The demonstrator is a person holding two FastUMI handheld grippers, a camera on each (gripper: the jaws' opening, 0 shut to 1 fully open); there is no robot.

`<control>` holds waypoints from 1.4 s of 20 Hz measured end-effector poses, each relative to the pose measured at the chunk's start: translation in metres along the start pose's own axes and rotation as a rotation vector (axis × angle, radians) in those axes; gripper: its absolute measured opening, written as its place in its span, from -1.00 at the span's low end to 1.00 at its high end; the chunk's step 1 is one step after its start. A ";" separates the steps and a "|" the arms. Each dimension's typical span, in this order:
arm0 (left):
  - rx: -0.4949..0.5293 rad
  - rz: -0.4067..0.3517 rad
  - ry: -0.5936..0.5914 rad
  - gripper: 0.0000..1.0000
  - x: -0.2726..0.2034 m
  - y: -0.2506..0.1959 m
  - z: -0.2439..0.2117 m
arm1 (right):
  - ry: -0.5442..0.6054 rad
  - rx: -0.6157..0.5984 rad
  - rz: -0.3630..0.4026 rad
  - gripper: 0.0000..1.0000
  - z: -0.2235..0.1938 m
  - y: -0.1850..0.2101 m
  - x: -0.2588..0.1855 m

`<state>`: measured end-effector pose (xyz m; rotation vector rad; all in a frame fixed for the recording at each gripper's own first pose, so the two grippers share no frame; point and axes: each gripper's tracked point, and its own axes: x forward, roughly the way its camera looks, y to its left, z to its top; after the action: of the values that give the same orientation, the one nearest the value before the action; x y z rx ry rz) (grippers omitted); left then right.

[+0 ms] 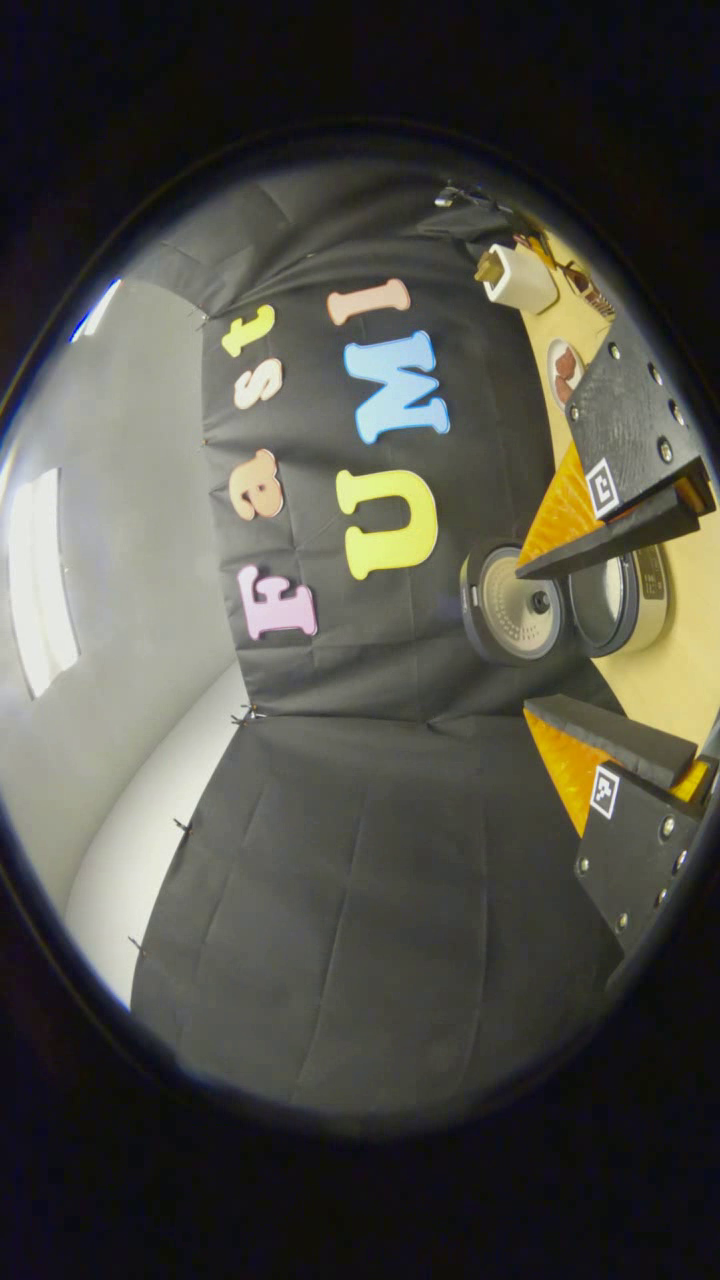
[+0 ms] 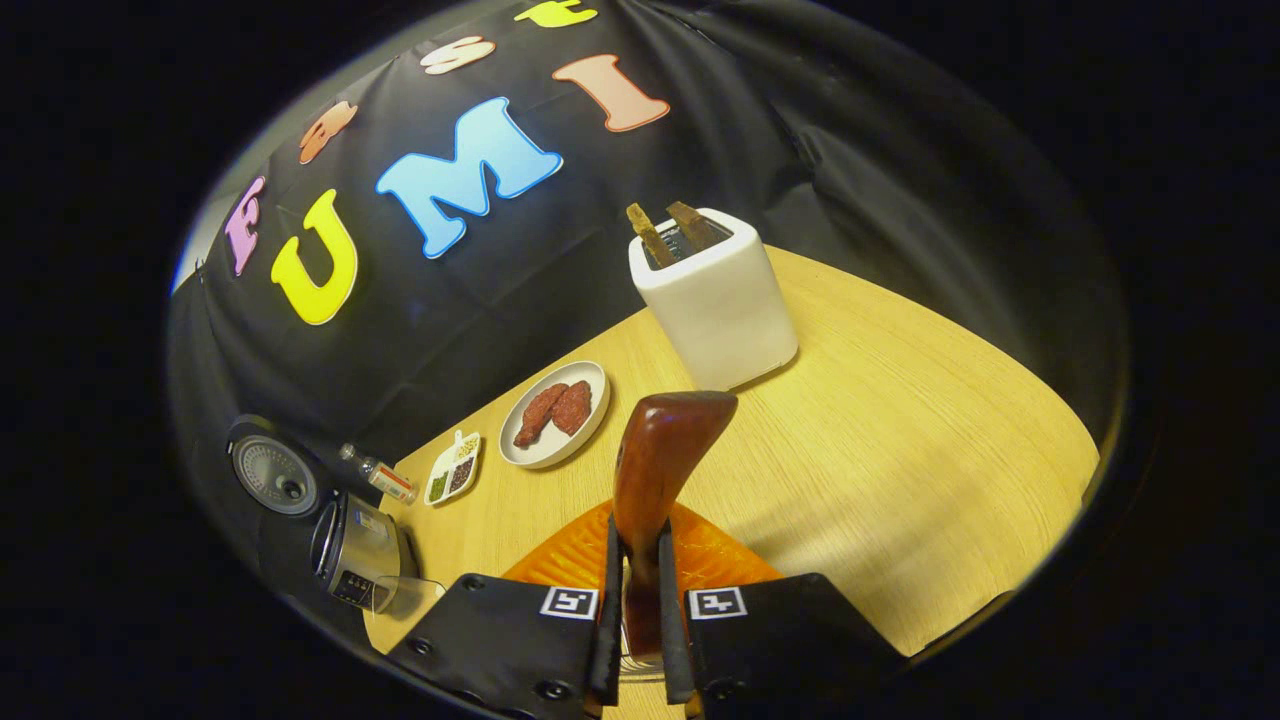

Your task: Close the left gripper, press the button to open the rice cooker; take a wooden spoon from the chopstick holder with the right hand, scoop a spoonful of rice and pour it into the rice cooker, then put the wooden spoon back into the chopstick holder.

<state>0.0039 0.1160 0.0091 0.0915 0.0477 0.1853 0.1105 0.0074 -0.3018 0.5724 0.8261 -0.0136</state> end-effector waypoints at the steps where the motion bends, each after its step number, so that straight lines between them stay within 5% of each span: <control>1: -0.001 -0.001 0.002 0.46 0.000 0.000 -0.001 | -0.021 -0.021 -0.018 -0.63 0.001 -0.003 -0.004; 2: -0.002 -0.003 0.002 0.46 0.002 0.000 -0.004 | -0.031 -0.038 -0.009 -0.83 0.004 0.001 -0.004; 14: -0.057 -0.070 0.020 0.46 0.036 -0.013 -0.032 | -0.247 -0.250 0.063 -0.84 0.060 0.085 -0.086; 21: -0.069 -0.103 0.048 0.46 0.056 -0.009 -0.059 | -0.302 -0.420 0.136 -0.84 0.034 0.158 -0.109; 28: -0.059 -0.130 0.064 0.48 0.073 0.009 -0.073 | -0.274 -0.462 0.190 -0.84 -0.017 0.201 -0.100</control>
<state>0.0703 0.1446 -0.0658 0.0236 0.1114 0.0600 0.0760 0.1661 -0.1454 0.2024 0.4812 0.2619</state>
